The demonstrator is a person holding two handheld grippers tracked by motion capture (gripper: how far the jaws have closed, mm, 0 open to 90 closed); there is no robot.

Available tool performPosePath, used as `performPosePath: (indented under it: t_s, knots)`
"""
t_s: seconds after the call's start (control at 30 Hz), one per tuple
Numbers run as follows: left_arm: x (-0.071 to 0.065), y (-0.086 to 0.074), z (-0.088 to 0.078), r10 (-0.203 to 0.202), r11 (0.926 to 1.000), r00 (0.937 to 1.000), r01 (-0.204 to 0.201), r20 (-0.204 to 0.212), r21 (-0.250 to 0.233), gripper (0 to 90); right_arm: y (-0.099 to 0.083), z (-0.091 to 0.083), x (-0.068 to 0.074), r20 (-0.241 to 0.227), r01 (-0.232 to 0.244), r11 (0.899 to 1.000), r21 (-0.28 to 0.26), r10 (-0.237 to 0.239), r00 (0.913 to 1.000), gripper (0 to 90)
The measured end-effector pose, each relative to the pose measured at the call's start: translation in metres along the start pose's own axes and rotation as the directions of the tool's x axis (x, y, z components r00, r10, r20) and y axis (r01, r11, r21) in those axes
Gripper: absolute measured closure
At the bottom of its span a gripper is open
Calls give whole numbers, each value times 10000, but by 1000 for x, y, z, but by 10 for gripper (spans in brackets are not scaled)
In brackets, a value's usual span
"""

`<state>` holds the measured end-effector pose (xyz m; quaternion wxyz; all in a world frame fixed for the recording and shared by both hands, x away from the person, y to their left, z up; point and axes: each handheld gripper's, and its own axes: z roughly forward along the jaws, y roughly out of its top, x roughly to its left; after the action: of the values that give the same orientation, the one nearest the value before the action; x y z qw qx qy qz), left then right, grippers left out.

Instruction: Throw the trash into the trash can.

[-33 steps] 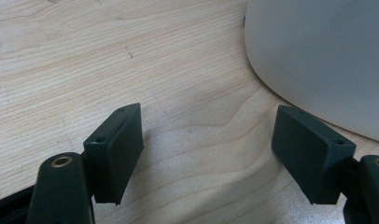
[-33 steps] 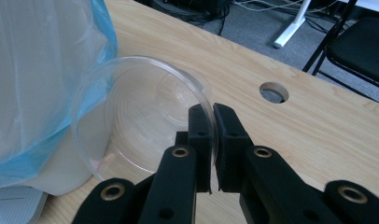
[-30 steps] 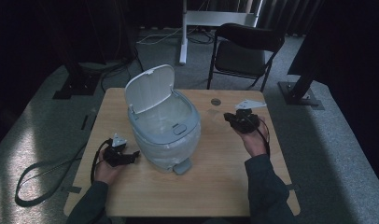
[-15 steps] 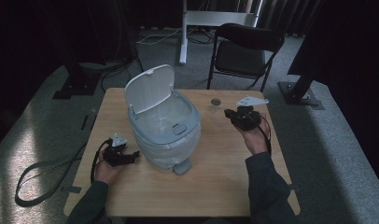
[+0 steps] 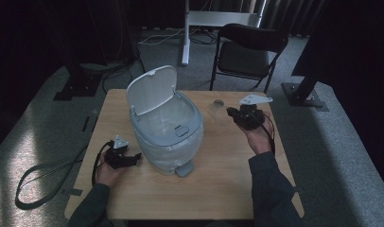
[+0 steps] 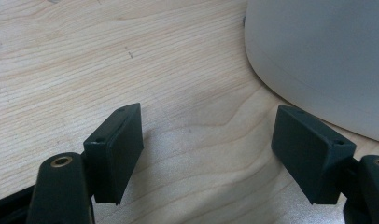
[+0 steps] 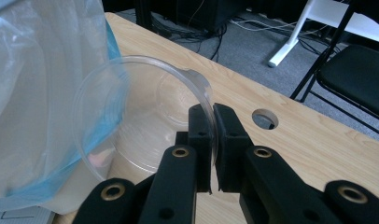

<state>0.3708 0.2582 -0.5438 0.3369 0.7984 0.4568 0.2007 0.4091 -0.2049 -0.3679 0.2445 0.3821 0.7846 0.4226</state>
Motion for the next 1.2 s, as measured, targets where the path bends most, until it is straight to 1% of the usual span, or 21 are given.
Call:
performPosePath:
  t_s: [0.37, 0.63, 1.2]
  knots:
    - [0, 0, 0, -1, 10000, 10000, 1, -1, -3, 252, 6, -3, 1, 16, 112, 9999, -122, -112, 9999, 860]
    - [0, 0, 0, 4, 10000, 10000, -4, -3, -2, 252, 13, -7, 3, -59, 190, 9994, -298, -192, 9998, 860]
    - [0, 0, 0, 0, 10000, 10000, 0, -3, -3, 252, 26, -16, 5, 54, 339, 9978, -573, -337, 9994, 860]
